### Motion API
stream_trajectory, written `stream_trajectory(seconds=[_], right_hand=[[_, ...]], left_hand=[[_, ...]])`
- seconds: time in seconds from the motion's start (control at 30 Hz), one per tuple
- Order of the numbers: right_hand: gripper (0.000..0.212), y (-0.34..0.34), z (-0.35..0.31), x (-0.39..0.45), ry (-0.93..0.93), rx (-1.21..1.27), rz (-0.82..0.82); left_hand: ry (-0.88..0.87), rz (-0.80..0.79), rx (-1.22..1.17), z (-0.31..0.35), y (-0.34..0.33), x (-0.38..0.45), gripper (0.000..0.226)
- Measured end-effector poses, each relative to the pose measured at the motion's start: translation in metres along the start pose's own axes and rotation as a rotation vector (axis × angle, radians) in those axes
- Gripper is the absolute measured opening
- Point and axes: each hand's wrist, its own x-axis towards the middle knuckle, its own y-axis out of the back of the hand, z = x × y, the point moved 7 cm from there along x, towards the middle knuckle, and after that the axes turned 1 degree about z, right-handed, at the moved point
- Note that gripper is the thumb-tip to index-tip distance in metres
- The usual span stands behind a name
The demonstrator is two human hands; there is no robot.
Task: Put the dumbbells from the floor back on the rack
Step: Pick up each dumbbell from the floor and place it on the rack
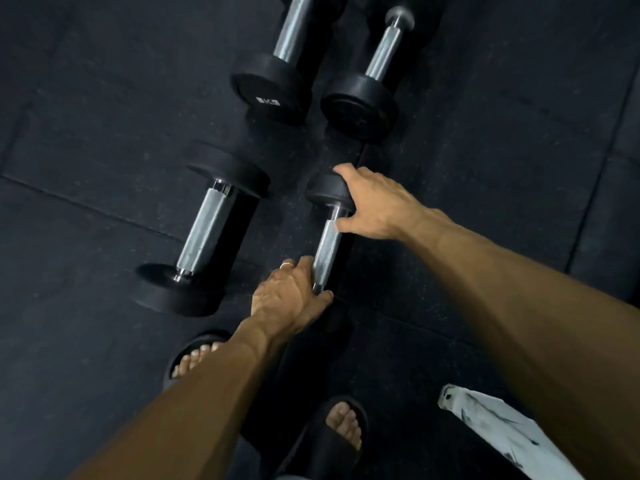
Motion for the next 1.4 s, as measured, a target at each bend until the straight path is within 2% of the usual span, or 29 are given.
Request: stream_trajectory(seconds=[0.2, 0.4, 0.7, 1.07, 1.4], right_hand=[[0.07, -0.004, 0.01, 0.013, 0.013, 0.078, 0.081], [0.058, -0.004, 0.01, 0.009, 0.035, 0.118, 0.098], [0.063, 0.028, 0.012, -0.051, -0.034, 0.268, 0.199], [0.06, 0.184, -0.017, -0.185, -0.05, 0.281, 0.335], [0.06, 0.368, -0.039, -0.359, -0.135, 0.265, 0.587]], left_hand=[[0.126, -0.039, -0.119, -0.003, -0.011, 0.019, 0.054], [0.15, -0.042, -0.149, -0.002, -0.009, 0.017, 0.056], [0.098, -0.028, 0.063, 0.012, 0.03, -0.024, 0.053], [-0.031, 0.049, 0.181, 0.104, 0.147, -0.15, 0.051], [-0.263, 0.208, 0.314, 0.236, 0.295, -0.297, 0.048]])
